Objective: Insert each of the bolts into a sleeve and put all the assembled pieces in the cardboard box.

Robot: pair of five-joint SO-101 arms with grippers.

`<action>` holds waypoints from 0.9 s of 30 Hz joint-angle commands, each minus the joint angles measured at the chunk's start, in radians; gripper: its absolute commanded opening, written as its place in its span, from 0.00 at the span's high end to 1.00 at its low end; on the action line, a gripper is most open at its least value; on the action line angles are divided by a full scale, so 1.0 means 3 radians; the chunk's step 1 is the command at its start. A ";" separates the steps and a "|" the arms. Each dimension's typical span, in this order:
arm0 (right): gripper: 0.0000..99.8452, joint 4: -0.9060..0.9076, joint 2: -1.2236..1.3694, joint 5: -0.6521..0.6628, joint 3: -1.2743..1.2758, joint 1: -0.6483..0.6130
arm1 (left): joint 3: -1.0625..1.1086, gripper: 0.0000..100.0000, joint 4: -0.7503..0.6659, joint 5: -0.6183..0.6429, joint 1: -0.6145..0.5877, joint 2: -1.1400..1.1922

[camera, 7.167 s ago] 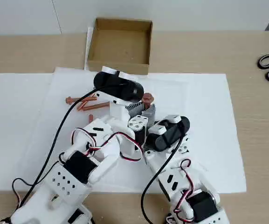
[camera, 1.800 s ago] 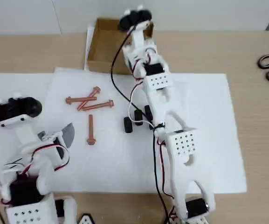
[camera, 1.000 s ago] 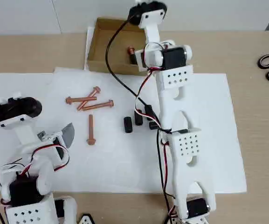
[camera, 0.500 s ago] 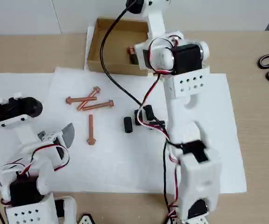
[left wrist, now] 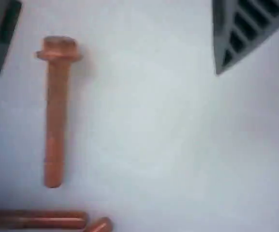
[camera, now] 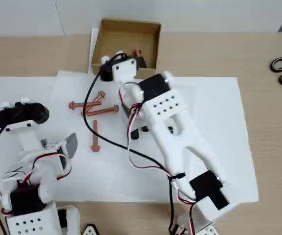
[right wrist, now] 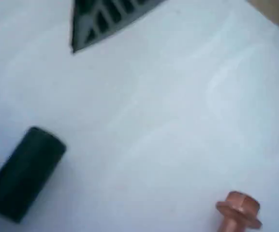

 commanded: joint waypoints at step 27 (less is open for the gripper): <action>0.77 -0.0575 0.1092 -0.0690 0.0031 -0.0243 | -0.0008 0.73 0.0026 -0.0399 -0.0348 -0.0020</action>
